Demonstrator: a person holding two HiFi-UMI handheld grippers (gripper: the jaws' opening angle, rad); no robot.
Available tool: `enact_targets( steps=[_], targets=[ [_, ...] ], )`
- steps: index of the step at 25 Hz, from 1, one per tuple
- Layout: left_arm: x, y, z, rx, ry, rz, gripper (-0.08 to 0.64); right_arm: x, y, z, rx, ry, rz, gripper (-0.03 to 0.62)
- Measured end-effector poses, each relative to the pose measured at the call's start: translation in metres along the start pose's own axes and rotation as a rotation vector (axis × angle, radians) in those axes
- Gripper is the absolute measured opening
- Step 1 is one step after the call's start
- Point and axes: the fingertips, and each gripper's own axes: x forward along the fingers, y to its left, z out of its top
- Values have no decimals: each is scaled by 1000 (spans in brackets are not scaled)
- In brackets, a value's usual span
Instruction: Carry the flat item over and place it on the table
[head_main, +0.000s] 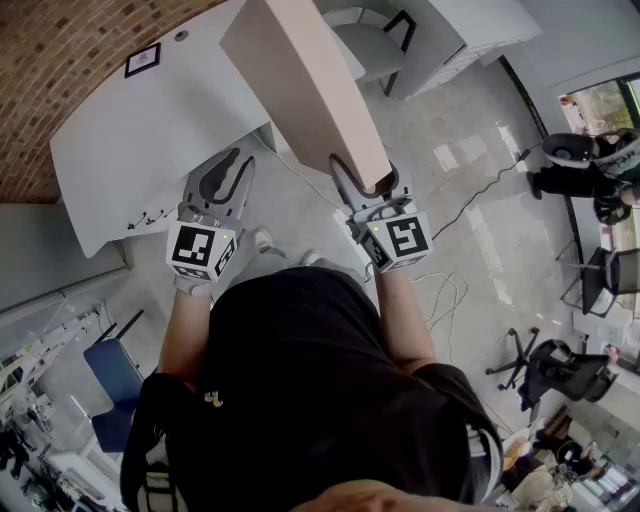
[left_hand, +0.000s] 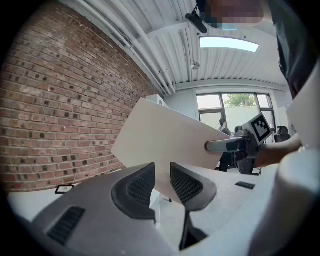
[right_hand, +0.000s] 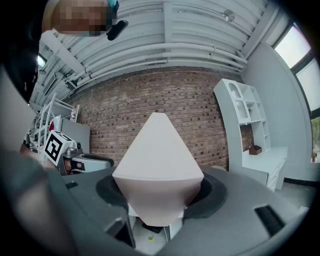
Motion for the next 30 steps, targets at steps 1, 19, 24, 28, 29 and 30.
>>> enact_targets(
  steps=[1, 19, 24, 28, 29, 30],
  targets=[
    [-1, 1, 1, -3, -2, -2, 100, 0, 2, 1, -4, 5, -2, 284],
    [-15, 116, -12, -54, -34, -3, 100, 96, 44, 1, 11, 22, -28, 285],
    [-17, 152, -22, -73, -33, 16, 100, 126, 49, -4, 3, 42, -53, 285],
    [-9, 171, -32, -88, -13, 36, 100, 148, 41, -9, 18, 52, -50, 285],
    [-5, 175, -34, -90, -7, 41, 100, 153, 37, -10, 23, 54, -49, 285],
    [-1, 178, -36, -92, -2, 47, 100, 159, 32, -11, 26, 57, -47, 285]
  ],
)
